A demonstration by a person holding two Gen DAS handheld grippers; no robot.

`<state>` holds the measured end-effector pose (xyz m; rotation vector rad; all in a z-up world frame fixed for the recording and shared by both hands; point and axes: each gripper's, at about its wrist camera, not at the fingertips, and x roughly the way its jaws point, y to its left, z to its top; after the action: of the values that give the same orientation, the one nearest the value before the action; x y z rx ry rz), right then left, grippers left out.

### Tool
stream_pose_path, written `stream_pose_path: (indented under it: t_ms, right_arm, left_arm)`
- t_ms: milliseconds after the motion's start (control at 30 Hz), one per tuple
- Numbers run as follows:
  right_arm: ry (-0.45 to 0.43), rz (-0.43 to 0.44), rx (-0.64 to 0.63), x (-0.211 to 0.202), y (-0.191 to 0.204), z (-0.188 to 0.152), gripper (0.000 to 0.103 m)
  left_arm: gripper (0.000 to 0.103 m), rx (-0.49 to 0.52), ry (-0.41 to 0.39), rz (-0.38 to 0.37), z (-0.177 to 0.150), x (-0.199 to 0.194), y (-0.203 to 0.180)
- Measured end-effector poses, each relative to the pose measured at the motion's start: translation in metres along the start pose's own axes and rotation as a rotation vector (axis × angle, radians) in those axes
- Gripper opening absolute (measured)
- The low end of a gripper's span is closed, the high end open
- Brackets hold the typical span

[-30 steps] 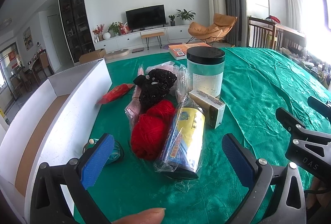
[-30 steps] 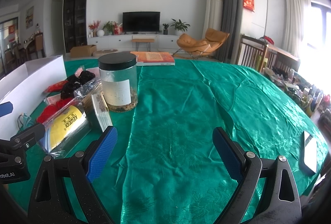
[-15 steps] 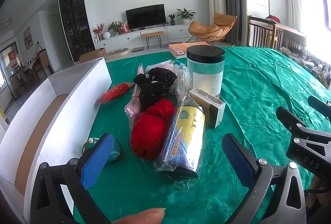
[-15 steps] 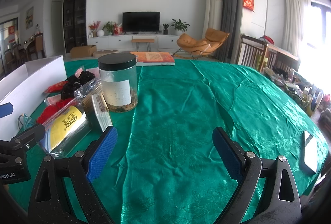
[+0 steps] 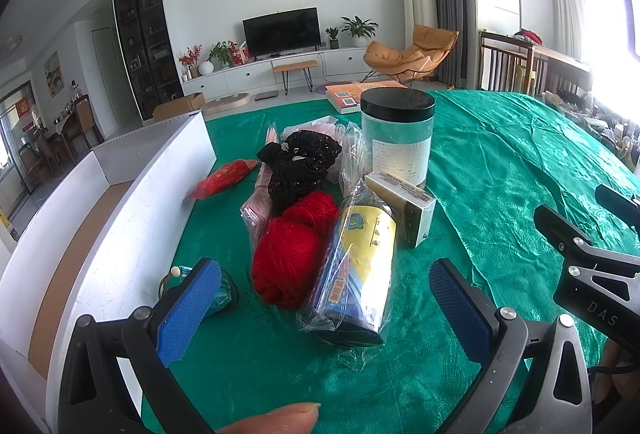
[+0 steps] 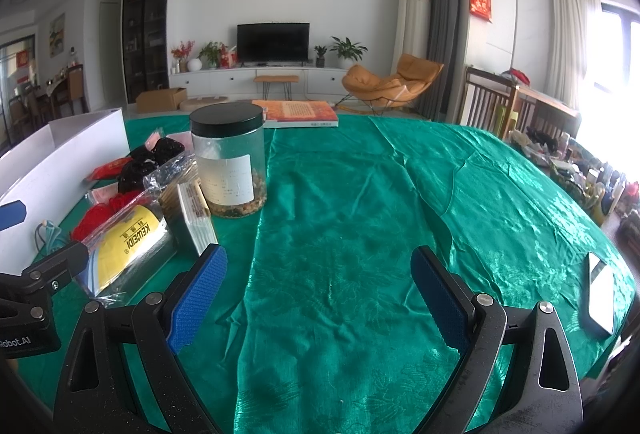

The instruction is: Organize soft objects

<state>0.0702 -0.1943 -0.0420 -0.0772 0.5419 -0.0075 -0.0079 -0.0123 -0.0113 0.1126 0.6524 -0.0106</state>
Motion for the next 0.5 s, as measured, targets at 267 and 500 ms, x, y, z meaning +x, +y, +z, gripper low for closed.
stream_pose_path:
  t_ms: [267,500]
  right_arm:
    - [0.000,0.001,0.001,-0.0002,-0.0003,0.0000,0.095]
    - [0.000,0.001,0.002,-0.0004,-0.0006,0.0001,0.095]
  left_arm:
    - [0.103,0.000,0.001,0.000,-0.0006,0.0002,-0.0004]
    - [0.103,-0.001,0.002,-0.001,-0.0019,0.0007,-0.0011]
